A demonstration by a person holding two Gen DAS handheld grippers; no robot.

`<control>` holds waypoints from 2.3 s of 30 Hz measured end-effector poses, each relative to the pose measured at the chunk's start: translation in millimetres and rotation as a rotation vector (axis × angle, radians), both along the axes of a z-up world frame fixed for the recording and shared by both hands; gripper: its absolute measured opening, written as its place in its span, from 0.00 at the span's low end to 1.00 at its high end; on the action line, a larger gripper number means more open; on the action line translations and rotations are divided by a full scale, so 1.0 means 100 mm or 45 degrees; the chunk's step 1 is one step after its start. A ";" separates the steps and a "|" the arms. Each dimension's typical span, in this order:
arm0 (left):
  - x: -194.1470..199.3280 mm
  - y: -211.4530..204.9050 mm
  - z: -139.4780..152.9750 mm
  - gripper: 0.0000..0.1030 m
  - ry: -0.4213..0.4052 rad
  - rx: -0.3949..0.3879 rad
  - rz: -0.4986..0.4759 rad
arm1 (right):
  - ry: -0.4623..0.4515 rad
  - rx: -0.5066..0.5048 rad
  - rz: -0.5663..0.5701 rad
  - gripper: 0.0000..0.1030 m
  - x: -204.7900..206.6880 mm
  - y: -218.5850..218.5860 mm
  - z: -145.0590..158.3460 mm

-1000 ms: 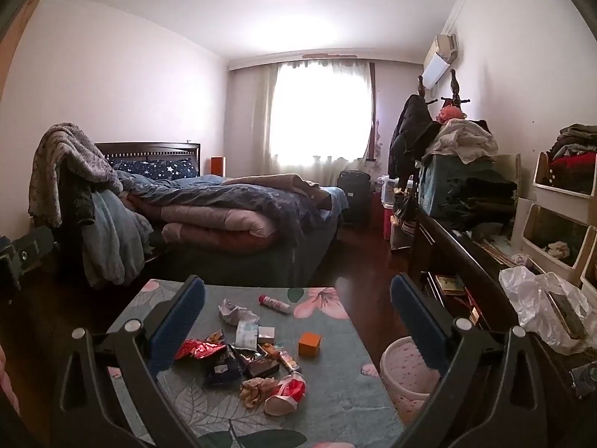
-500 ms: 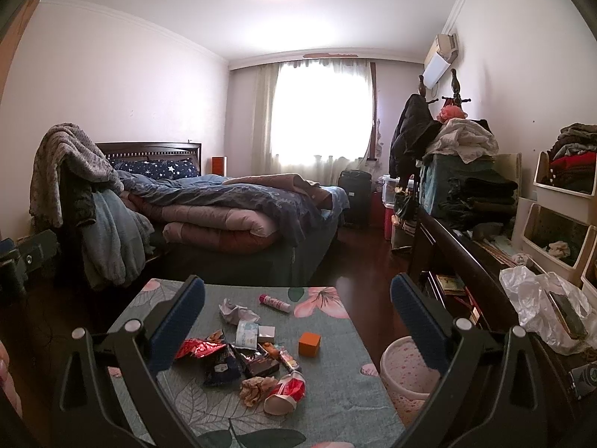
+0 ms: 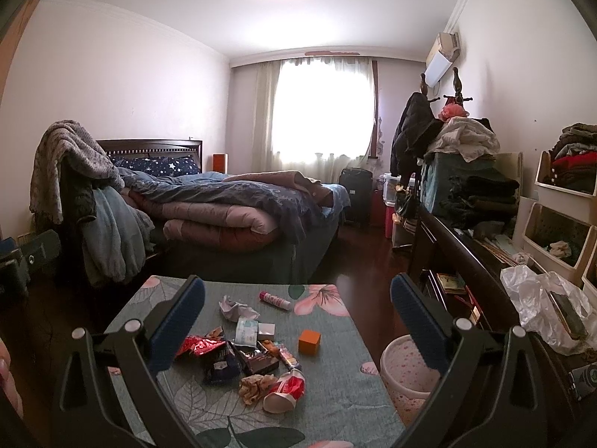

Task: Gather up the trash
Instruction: 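Move both tools toward the trash on the table, then grasp the red snack bag with the left tool while the right tool grasps the orange sponge cube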

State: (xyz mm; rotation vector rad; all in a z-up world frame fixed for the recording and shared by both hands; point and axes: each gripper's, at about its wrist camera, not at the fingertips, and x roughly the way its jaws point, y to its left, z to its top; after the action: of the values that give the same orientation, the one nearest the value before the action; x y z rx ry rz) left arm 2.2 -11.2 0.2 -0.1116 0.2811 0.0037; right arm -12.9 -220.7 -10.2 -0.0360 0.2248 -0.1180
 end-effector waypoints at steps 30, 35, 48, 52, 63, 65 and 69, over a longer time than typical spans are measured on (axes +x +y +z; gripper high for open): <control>1.52 -0.01 -1.34 0.97 0.485 0.019 -0.056 | 0.461 0.066 0.000 0.97 1.45 -0.28 -1.24; 1.82 -0.23 -1.61 0.96 0.573 0.017 -0.146 | 0.507 0.085 0.012 0.97 1.62 -0.33 -1.42; 2.46 -0.45 -2.33 0.76 0.812 -0.009 -0.163 | 0.594 0.159 -0.002 0.97 1.85 -0.57 -1.73; 2.43 -0.41 -2.34 0.56 0.770 -0.031 -0.166 | 0.629 0.202 -0.022 0.97 1.94 -0.71 -1.81; 2.29 -0.29 -2.20 0.19 0.648 -0.111 -0.213 | 0.736 0.229 -0.034 0.87 2.62 -0.85 -2.01; 2.26 -0.23 -2.15 0.19 0.623 -0.138 -0.212 | 0.775 0.211 -0.050 0.82 2.77 -0.83 -2.08; 2.21 -0.15 -2.04 0.19 0.580 -0.150 -0.196 | 0.851 0.210 -0.060 0.65 2.95 -0.82 -2.22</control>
State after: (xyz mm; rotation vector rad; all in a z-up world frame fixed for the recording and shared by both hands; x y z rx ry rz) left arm 223.3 -26.3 -203.4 -0.2062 0.7446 -0.1418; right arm 282.1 -302.8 -232.5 0.0965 0.9026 -0.1310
